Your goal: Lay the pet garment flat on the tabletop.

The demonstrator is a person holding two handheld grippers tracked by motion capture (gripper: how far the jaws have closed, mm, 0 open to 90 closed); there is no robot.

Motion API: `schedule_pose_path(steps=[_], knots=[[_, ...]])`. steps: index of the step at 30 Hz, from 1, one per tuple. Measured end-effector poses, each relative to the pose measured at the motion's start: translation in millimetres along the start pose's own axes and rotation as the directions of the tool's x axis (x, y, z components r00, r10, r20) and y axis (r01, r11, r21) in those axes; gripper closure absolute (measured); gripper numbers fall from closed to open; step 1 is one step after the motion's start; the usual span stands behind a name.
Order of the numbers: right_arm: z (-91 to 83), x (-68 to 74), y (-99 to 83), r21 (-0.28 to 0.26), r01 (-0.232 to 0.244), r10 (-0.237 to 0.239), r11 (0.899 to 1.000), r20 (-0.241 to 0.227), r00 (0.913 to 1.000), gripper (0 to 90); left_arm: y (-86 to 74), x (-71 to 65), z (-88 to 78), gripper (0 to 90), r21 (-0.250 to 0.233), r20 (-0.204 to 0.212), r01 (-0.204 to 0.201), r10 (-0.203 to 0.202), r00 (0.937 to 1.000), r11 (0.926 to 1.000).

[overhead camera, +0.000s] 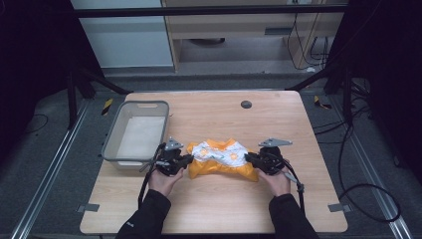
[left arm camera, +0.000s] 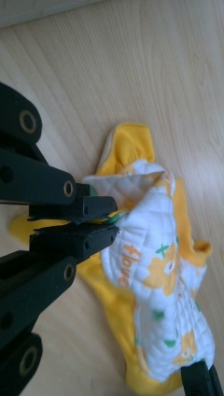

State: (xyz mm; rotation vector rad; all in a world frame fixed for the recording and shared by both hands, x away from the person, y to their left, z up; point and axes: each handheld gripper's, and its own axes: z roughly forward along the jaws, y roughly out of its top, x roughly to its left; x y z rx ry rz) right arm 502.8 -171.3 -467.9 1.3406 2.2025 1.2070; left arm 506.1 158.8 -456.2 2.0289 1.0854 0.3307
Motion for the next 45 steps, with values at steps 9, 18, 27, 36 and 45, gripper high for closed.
schedule_pose_path(steps=[9, 18, 27, 36, 45], knots=[[2.7, 0.8, 0.1, -0.03, 0.08, -0.077, 0.996, 0.068, 0.9947, 66.6, -5.4, 2.5, -8.2, 47.1, -0.041, -0.104, -0.066, 0.061, 0.9926, 0.997], [-48.8, 3.5, -21.6, -0.099, 0.163, -0.158, 0.982, 0.063, 0.9855, 52.0, -37.0, -0.9, -44.2, 33.9, -0.05, -0.093, -0.125, 0.12, 0.9884, 0.9909], [-44.8, 5.0, -56.5, -0.025, 0.155, -0.154, 0.988, 0.026, 0.9877, 49.0, -54.1, -10.3, -29.6, 37.1, 0.009, -0.068, -0.136, 0.136, 0.9883, 0.9907], [-23.6, 8.7, -55.2, 0.01, 0.17, -0.171, 0.985, 0.048, 0.9842, 47.3, -50.9, -11.9, -11.3, 43.6, 0.019, -0.033, -0.116, 0.117, 0.9926, 0.9931], [-18.9, 5.9, -53.2, 0.06, 0.144, -0.145, 0.988, 0.019, 0.9892, 70.1, -49.2, -17.7, -0.5, 74.3, 0.054, -0.03, -0.116, 0.117, 0.9926, 0.9918]])
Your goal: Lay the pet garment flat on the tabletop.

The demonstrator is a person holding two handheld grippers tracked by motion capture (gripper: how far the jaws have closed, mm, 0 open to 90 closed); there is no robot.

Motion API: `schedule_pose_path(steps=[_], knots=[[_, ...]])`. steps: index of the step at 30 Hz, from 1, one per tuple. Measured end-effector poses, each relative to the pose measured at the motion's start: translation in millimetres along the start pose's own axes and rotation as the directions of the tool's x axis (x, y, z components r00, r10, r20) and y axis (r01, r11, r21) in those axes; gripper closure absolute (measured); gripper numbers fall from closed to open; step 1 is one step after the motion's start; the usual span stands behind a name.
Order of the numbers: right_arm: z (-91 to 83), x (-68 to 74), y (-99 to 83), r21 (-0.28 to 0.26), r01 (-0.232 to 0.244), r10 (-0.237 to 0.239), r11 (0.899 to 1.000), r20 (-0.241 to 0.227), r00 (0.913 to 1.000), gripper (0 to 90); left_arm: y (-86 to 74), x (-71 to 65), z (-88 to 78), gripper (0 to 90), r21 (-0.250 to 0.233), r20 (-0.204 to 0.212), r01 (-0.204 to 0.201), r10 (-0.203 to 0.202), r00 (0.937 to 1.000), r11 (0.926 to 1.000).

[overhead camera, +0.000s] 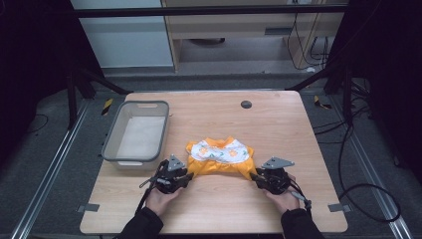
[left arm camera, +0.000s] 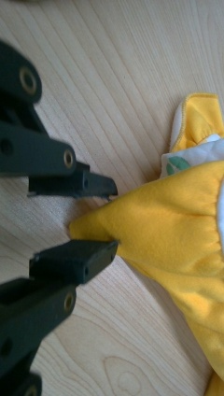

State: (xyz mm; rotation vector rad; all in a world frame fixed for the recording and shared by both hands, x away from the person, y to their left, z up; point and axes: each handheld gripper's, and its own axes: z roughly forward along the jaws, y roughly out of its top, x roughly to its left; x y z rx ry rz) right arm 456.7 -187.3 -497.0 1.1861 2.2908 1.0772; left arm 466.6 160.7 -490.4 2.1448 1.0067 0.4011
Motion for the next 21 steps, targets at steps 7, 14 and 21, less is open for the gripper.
schedule_pose_path(steps=[7, 14, 21], knots=[[-2.7, 0.3, 2.6, 0.018, 0.01, -0.01, 1.0, -0.007, 0.9999, 85.6, 0.9, -0.1, -4.0, 86.6, -0.009, 0.034, -0.016, 0.016, 0.9993, 0.9998], [-25.2, 3.0, 9.0, -0.038, 0.013, -0.015, 0.999, -0.036, 0.9992, 86.6, 5.8, 2.8, -30.0, 87.3, -0.076, 0.089, 0.012, -0.005, 0.9961, 0.997], [-52.8, 10.9, 10.1, -0.1, 0.022, -0.03, 0.995, -0.083, 0.9961, 86.3, 1.6, 1.9, -64.1, 87.3, -0.132, 0.141, 0.028, -0.009, 0.9899, 0.9908]])
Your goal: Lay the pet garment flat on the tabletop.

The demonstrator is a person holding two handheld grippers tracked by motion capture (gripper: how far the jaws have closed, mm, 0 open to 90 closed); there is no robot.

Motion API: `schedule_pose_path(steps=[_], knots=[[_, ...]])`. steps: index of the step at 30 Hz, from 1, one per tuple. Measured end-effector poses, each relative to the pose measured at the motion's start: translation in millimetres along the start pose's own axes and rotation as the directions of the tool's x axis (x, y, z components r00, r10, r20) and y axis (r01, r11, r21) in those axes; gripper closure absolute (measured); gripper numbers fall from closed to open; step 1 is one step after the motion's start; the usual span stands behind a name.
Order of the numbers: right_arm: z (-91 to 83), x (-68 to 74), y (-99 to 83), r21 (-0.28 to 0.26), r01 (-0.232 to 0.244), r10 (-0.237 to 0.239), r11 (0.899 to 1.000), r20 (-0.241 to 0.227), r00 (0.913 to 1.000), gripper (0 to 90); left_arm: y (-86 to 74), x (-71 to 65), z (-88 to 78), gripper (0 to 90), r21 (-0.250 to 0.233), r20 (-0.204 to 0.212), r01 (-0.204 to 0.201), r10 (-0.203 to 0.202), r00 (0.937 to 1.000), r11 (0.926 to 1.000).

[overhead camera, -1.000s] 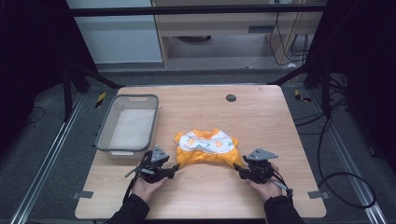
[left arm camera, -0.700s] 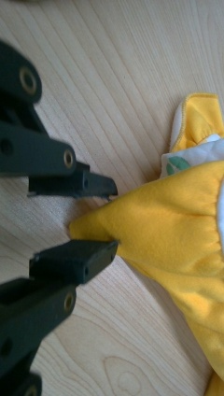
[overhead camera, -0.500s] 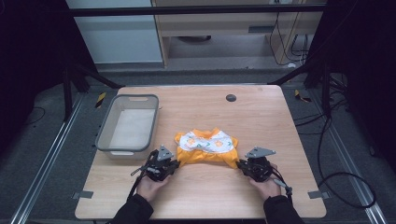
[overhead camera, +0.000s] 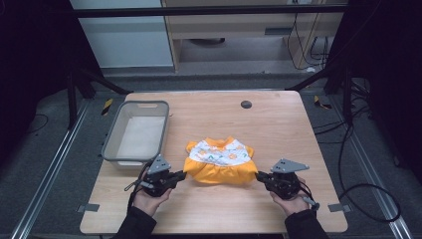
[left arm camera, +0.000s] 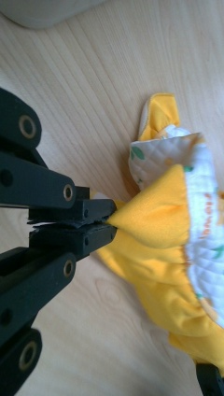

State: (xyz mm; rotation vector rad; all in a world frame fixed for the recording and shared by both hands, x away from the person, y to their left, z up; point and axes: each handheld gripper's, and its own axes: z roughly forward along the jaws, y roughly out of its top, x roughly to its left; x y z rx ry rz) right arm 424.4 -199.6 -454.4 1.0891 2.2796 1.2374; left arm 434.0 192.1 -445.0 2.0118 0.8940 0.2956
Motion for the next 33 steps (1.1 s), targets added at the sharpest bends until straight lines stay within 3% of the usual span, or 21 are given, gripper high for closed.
schedule_pose_path(steps=[5, 10, 11, 13, 16, 21, 25, 28, 32, 33], knots=[[-19.4, 12.1, -1.3, -0.027, 0.014, -0.015, 1.0, -0.037, 0.9992, 86.0, -5.1, -9.3, -17.2, 87.3, 0.0, 0.041, 0.013, -0.013, 0.9991, 0.9999], [-30.1, 18.5, -16.2, 0.001, 0.007, -0.007, 1.0, -0.059, 0.9982, 83.1, -22.7, -21.5, -18.3, 86.4, 0.081, 0.053, -0.007, 0.003, 0.9986, 0.9967], [-28.0, 17.8, -23.8, 0.022, 0.007, -0.006, 1.0, -0.036, 0.9993, 79.4, -25.9, -22.6, -16.6, 84.5, 0.088, 0.044, -0.015, 0.012, 0.999, 0.996], [-26.0, 16.5, -25.8, 0.032, 0.006, -0.005, 0.999, -0.037, 0.9993, 78.7, -29.9, -22.6, -11.5, 82.4, 0.113, 0.023, -0.034, 0.032, 0.9992, 0.993], [-18.4, 13.0, -30.9, 0.067, -0.001, 0.003, 0.998, -0.023, 0.9997, 76.9, -32.2, -21.3, -7.1, 67.6, 0.127, -0.018, -0.054, 0.056, 0.9983, 0.9904], [-18.7, 11.4, -31.2, 0.037, 0.012, -0.012, 0.999, 0.009, 0.9999, 71.4, -31.9, -20.4, -13.1, 38.2, 0.081, -0.043, -0.04, 0.044, 0.9981, 0.9959], [-19.9, 7.2, -26.5, -0.008, 0.012, -0.011, 1.0, 0.043, 0.999, 64.8, -21.1, -17.9, -25.2, 34.9, -0.005, -0.064, -0.046, 0.046, 0.9969, 0.9989], [-18.2, 3.8, -21.7, -0.034, 0.013, -0.011, 0.999, 0.061, 0.998, 59.9, -12.1, -12.9, -27.0, 34.4, -0.031, -0.087, -0.057, 0.054, 0.9947, 0.9979], [-9.9, -2.4, -7.3, -0.068, 0.011, -0.005, 0.998, 0.089, 0.996, 51.1, 7.9, 1.1, -22.1, 35.5, -0.062, -0.137, -0.065, 0.056, 0.989, 0.996], [-4.7, -5.9, -0.1, -0.077, 0.009, -0.001, 0.997, 0.095, 0.9955, 49.2, 18.7, 8.7, -14.2, 36.7, -0.076, -0.164, -0.069, 0.056, 0.9849, 0.9947]])
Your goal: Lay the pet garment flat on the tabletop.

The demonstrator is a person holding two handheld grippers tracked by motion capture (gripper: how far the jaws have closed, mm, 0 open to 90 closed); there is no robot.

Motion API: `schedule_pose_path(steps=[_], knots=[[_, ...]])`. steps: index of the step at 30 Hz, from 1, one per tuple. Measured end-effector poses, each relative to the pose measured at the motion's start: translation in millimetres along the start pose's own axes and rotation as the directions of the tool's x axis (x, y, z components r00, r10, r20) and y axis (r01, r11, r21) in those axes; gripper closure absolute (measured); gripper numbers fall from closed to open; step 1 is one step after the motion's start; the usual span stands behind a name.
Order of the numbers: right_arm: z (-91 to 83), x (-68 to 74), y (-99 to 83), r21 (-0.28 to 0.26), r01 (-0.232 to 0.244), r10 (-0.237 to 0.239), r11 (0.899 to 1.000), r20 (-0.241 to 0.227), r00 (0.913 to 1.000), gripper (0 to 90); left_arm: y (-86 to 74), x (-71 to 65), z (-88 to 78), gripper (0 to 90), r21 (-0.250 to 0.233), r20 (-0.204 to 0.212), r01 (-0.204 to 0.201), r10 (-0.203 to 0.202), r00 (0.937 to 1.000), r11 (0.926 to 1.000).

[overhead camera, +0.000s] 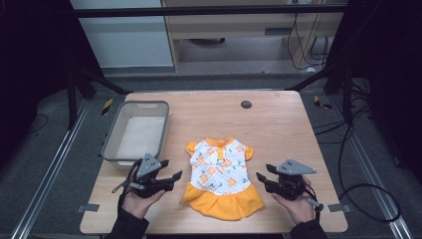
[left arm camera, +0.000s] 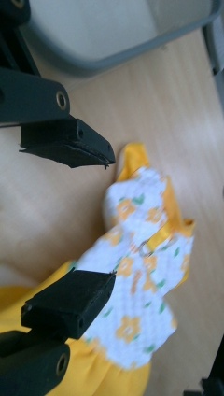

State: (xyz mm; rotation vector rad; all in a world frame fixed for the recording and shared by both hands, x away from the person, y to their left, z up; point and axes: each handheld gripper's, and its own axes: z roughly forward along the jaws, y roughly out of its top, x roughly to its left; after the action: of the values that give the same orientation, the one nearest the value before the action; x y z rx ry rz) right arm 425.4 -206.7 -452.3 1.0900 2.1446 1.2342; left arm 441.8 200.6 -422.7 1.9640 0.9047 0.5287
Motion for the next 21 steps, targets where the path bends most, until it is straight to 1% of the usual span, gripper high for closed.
schedule_pose_path(steps=[1, 2, 3, 5, 6, 7, 8, 9, 10, 12, 13, 14, 15, 16, 17, 18, 19, 20, 21], knots=[[0.0, 0.0, 0.0, 0.0, 0.0, 0.0, 1.0, 0.0, 1.0, 49.2, 0.0, 0.0, 0.0, 37.0, 0.0, 0.0, 0.0, 0.0, 1.0, 1.0], [4.0, -1.8, 4.2, -0.008, -0.009, 0.009, 1.0, 0.004, 0.9999, 48.6, 4.6, 2.7, 6.7, 37.0, 0.0, -0.01, 0.003, -0.003, 0.9999, 1.0], [8.4, -4.0, 8.6, -0.013, -0.012, 0.012, 1.0, 0.008, 0.9999, 48.6, 10.0, 5.0, 16.1, 37.1, 0.008, -0.031, -0.007, 0.007, 0.9995, 0.9999], [19.6, -8.5, 18.4, -0.022, -0.026, 0.027, 0.999, 0.016, 0.9995, 47.9, 16.2, 7.1, 30.2, 37.7, 0.028, -0.052, -0.021, 0.023, 0.9984, 0.9994], [29.1, -12.0, 25.2, -0.028, -0.04, 0.04, 0.999, 0.018, 0.999, 47.0, 21.8, 8.1, 46.3, 37.8, 0.051, -0.08, -0.047, 0.051, 0.9955, 0.9976], [29.1, -12.0, 25.2, -0.028, -0.04, 0.04, 0.999, 0.018, 0.999, 47.0, 21.8, 8.1, 46.3, 37.8, 0.051, -0.08, -0.047, 0.051, 0.9955, 0.9976], [34.6, -13.7, 28.6, -0.033, -0.05, 0.05, 0.998, 0.019, 0.9985, 46.7, 23.9, 9.4, 53.9, 37.8, 0.059, -0.095, -0.055, 0.061, 0.9936, 0.9967], [40.6, -15.1, 31.7, -0.035, -0.055, 0.056, 0.998, 0.02, 0.9982, 46.0, 25.6, 11.4, 61.6, 38.5, 0.064, -0.097, -0.042, 0.048, 0.9941, 0.9971], [47.2, -16.8, 34.4, -0.032, -0.049, 0.05, 0.998, 0.026, 0.9984, 45.5, 27.2, 13.7, 68.9, 38.6, 0.072, -0.097, -0.032, 0.039, 0.9945, 0.9969], [60.3, -19.6, 38.4, -0.015, -0.051, 0.052, 0.999, 0.037, 0.998, 44.9, 30.7, 19.1, 83.2, 39.5, 0.085, -0.105, -0.01, 0.019, 0.9943, 0.9963], [67.0, -21.3, 39.6, -0.007, -0.052, 0.053, 0.999, 0.043, 0.9977, 44.3, 32.0, 21.7, 89.8, 39.6, 0.081, -0.103, -0.001, 0.009, 0.9946, 0.9967], [81.7, -26.0, 40.3, 0.014, -0.053, 0.052, 0.998, 0.063, 0.9966, 43.6, 33.2, 24.1, 97.8, 39.7, 0.084, -0.109, 0.008, 0.001, 0.994, 0.9964], [86.0, -27.8, 40.1, 0.02, -0.049, 0.048, 0.999, 0.07, 0.9964, 43.7, 33.5, 25.7, 102.5, 39.8, 0.092, -0.118, 0.002, 0.009, 0.993, 0.9957], [91.5, -29.6, 39.5, 0.027, -0.051, 0.049, 0.998, 0.077, 0.9958, 44.3, 31.6, 30.0, 114.9, 39.9, 0.113, -0.128, 0.018, -0.003, 0.9917, 0.9934], [96.6, -31.9, 38.2, 0.036, -0.045, 0.042, 0.998, 0.088, 0.9952, 44.7, 29.5, 32.1, 120.5, 40.4, 0.132, -0.128, 0.023, -0.006, 0.9917, 0.991], [96.6, -31.9, 38.2, 0.036, -0.045, 0.042, 0.998, 0.088, 0.9952, 44.7, 29.5, 32.1, 120.5, 40.8, 0.132, -0.128, 0.023, -0.006, 0.9917, 0.991], [101.5, -34.2, 36.8, 0.048, -0.044, 0.039, 0.998, 0.097, 0.9945, 45.4, 26.7, 33.5, 125.9, 40.8, 0.149, -0.136, 0.03, -0.01, 0.9907, 0.9883], [106.0, -36.6, 35.0, 0.061, -0.042, 0.035, 0.997, 0.105, 0.9938, 46.4, 22.8, 34.7, 132.4, 41.0, 0.181, -0.144, 0.03, -0.004, 0.9896, 0.983], [113.3, -40.2, 31.3, 0.084, -0.045, 0.035, 0.995, 0.115, 0.9927, 47.9, 17.2, 36.4, 138.8, 42.7, 0.208, -0.145, 0.044, -0.013, 0.9893, 0.9771]])
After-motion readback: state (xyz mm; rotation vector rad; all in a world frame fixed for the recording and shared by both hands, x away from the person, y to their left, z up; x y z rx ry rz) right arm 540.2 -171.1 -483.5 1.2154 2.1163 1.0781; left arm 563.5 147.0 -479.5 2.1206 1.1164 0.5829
